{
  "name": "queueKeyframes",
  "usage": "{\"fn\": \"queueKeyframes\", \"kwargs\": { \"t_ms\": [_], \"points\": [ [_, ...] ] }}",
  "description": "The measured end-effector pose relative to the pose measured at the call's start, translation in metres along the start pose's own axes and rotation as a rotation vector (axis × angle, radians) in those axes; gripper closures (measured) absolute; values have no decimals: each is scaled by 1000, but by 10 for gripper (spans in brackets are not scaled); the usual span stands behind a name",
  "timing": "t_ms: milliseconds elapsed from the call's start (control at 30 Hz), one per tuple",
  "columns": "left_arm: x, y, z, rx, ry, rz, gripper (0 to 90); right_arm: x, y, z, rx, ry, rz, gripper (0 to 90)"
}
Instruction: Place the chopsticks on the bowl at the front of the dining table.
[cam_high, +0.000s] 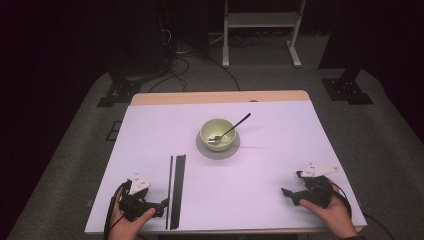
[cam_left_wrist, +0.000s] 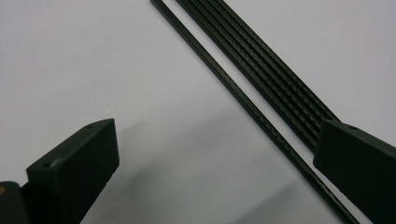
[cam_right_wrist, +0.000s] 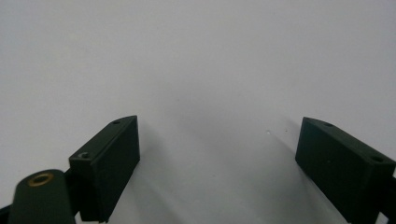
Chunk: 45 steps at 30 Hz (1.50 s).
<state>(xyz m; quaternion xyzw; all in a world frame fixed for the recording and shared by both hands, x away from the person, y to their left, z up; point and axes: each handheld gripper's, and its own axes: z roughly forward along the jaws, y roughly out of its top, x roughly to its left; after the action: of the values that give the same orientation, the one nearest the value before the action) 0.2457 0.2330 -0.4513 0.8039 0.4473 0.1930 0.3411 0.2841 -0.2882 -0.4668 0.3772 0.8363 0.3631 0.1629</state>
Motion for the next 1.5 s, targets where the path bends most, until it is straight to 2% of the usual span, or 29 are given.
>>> {"fn": "queueKeyframes", "kwargs": {
  "t_ms": [700,900,1500],
  "points": [
    [-19,-20,-9,16,-11,3,0,0,0,0,0,0,1,121],
    [-22,-22,-9,25,2,12,0,0,0,0,0,0,1,121],
    [-14,-25,-13,33,40,12,0,0,0,0,0,0,0,121]
  ]
}}
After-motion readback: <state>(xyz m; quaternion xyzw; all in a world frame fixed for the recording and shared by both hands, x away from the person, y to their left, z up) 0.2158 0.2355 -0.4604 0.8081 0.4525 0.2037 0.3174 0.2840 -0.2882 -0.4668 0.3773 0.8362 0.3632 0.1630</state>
